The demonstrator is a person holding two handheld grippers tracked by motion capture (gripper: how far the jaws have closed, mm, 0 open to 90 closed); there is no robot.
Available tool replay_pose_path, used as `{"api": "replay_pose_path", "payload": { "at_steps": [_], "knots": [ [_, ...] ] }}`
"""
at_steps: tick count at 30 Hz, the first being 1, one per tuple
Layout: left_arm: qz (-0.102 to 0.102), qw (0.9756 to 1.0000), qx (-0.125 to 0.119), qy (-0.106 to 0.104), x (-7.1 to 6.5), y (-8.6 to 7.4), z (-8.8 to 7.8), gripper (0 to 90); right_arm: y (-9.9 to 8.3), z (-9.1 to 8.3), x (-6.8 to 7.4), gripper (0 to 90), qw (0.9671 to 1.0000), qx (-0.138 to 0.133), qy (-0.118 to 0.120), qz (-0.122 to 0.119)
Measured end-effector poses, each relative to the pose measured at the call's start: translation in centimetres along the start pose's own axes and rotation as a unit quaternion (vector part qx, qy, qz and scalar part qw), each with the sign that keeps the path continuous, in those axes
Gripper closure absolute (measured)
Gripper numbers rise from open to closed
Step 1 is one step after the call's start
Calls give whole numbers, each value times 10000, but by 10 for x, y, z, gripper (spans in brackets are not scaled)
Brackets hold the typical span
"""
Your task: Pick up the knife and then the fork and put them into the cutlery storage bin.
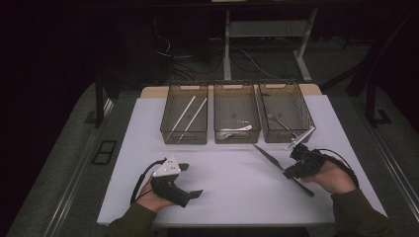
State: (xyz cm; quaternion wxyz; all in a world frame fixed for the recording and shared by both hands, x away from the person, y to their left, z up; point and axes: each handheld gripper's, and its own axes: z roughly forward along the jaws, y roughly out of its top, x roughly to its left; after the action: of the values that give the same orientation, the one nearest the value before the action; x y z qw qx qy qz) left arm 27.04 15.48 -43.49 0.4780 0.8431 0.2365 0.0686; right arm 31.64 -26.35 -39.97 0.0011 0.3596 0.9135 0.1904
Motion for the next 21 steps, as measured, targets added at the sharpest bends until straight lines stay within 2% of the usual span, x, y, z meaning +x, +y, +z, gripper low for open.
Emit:
{"api": "replay_pose_path", "payload": {
  "at_steps": [4,10,15,19,21],
  "knots": [
    [26,10000,-57,-38,1,-1,-1,0,-3,-9,-5,802,9993,-371,47,93],
    [22,10000,-45,-58,4,-3,0,0,-7,-21,-13,802,9951,-928,175,281],
    [30,10000,-16,-58,4,-3,0,0,-10,-27,-20,802,9897,-1345,312,369],
    [34,10000,-38,-64,3,-3,0,0,-12,-34,-24,803,9849,-1645,282,455],
    [20,10000,-37,-64,3,-3,0,0,-12,-37,-26,803,9814,-1827,277,520]
  ]
}}
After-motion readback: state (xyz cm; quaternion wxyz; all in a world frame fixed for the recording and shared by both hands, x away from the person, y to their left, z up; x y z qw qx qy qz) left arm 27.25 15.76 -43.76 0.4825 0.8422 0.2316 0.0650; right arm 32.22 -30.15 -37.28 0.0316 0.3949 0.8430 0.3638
